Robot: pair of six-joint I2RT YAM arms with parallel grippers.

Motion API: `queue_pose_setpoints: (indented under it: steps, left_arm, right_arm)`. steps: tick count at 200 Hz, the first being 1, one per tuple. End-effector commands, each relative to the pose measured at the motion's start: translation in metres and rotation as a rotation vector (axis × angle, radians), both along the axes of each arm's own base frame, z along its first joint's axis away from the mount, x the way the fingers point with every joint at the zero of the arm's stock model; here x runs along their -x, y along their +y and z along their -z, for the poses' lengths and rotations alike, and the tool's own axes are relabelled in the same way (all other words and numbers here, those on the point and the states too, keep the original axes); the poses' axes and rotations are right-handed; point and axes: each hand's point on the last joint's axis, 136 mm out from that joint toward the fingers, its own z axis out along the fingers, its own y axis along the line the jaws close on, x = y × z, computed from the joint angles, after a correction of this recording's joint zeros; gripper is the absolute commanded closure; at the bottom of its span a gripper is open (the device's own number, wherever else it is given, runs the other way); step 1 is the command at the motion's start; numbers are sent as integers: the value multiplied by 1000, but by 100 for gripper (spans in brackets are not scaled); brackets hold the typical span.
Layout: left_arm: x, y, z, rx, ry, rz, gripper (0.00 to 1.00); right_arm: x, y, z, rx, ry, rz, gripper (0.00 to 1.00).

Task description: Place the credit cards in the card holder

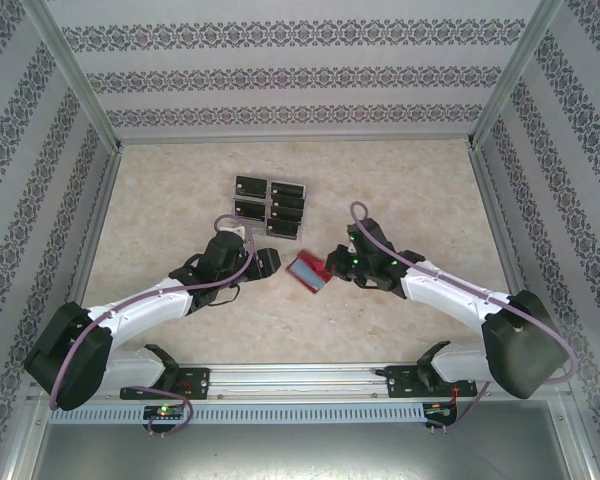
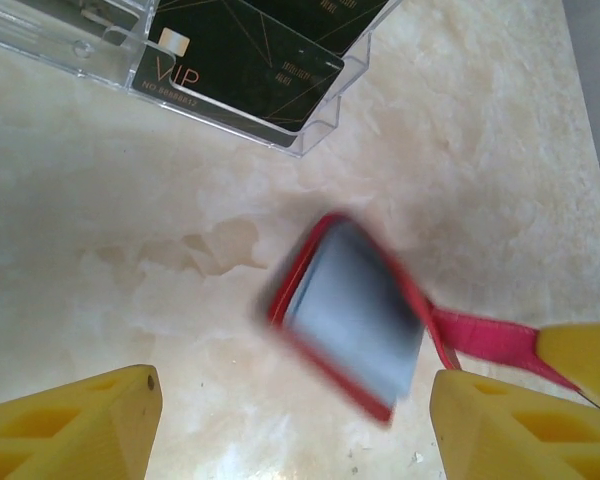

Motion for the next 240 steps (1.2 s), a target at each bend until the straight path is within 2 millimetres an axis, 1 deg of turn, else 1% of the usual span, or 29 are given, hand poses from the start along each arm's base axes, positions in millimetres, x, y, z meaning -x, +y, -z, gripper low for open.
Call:
queue_pose_setpoints:
  steps: [1, 15, 38, 45, 56, 78, 103, 119, 136, 158, 189, 203, 210, 220, 228, 240]
  left_arm:
    - [5, 6, 13, -28, 61, -9, 27]
    - [6, 4, 14, -35, 74, 4, 27]
    - [5, 1, 14, -39, 87, 18, 26]
    - [5, 0, 15, -38, 93, 22, 26]
    - [4, -2, 14, -36, 95, 28, 26]
    - [3, -3, 12, -40, 98, 31, 25]
    - [0, 0, 6, -63, 89, 20, 21]
    - [-3, 4, 3, -86, 83, 5, 18]
    - [-7, 10, -1, -101, 76, -15, 17]
    - [-13, 19, -6, -95, 72, -38, 16]
    - [-18, 32, -12, -90, 62, -64, 16]
    - [-19, 37, -13, -89, 62, -72, 15]
    - [-19, 39, -14, -90, 64, -73, 15]
    - [-17, 41, -13, -92, 68, -70, 15]
    - [-17, 43, -13, -96, 70, -70, 15]
    - [-15, 44, -11, -102, 77, -65, 15]
  right_arm:
    - [-12, -39, 13, 35, -1, 161, 100]
    - [-14, -62, 23, 82, 16, 203, 100]
    - [-20, -90, 32, 124, 36, 251, 100]
    - [-21, -92, 32, 104, 41, 251, 100]
    - [-23, -88, 27, 73, 35, 233, 100]
    - [-21, -69, 12, 34, 17, 166, 100]
    - [-9, -41, -8, 13, -16, 94, 100]
    - [-1, -22, -16, -1, -31, 64, 100]
    - [8, 2, -23, -27, -41, 39, 100]
    - [13, 32, -29, -80, -45, 26, 100]
    - [13, 81, -41, -203, -36, 10, 100]
    - [11, 98, -47, -251, -26, 3, 100]
    - [10, 103, -48, -269, -23, 2, 100]
    - [9, 105, -47, -277, -16, 3, 100]
    - [8, 101, -43, -255, -16, 7, 100]
    - [8, 89, -32, -220, -2, 24, 100]
